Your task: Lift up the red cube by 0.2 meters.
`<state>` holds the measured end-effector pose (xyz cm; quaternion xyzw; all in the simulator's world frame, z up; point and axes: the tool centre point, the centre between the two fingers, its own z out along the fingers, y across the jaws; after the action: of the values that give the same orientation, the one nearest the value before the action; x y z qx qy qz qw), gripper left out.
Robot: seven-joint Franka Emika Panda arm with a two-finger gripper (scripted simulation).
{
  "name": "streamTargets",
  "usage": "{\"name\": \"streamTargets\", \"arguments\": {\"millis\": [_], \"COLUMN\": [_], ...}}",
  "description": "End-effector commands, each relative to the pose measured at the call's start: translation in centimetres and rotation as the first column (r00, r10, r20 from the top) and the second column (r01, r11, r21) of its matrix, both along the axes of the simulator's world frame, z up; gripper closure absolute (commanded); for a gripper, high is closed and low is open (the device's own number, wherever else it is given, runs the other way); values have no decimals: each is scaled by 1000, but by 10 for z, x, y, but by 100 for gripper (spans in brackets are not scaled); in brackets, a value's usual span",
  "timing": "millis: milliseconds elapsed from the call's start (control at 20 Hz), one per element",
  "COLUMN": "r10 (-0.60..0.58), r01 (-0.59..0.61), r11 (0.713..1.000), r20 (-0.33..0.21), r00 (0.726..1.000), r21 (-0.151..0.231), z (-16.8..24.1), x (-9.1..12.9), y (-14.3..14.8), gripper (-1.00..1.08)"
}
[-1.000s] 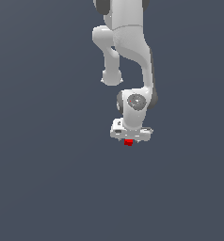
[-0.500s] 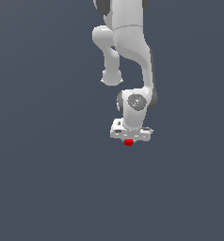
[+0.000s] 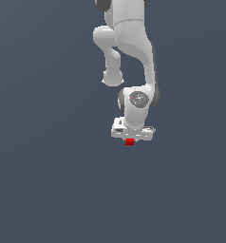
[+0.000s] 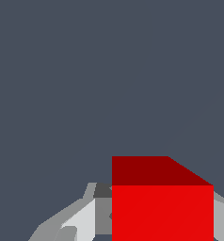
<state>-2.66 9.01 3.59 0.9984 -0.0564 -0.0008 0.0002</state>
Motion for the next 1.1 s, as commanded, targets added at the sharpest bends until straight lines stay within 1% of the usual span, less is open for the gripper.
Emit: {"name": "streamTargets", "arguments": {"millis": [0, 250, 750, 1050], "r10": [0, 0, 0, 0], "r01": [0, 0, 0, 0], "r11": [1000, 1000, 1000, 1000], "r20": [2, 2, 2, 2], "r00": [1000, 1000, 1000, 1000], "r21": [0, 0, 0, 0], "z": [12, 49, 144, 180], "x": [0, -1, -2, -1], "y": [0, 0, 0, 0], "gripper": [108, 108, 108, 108]}}
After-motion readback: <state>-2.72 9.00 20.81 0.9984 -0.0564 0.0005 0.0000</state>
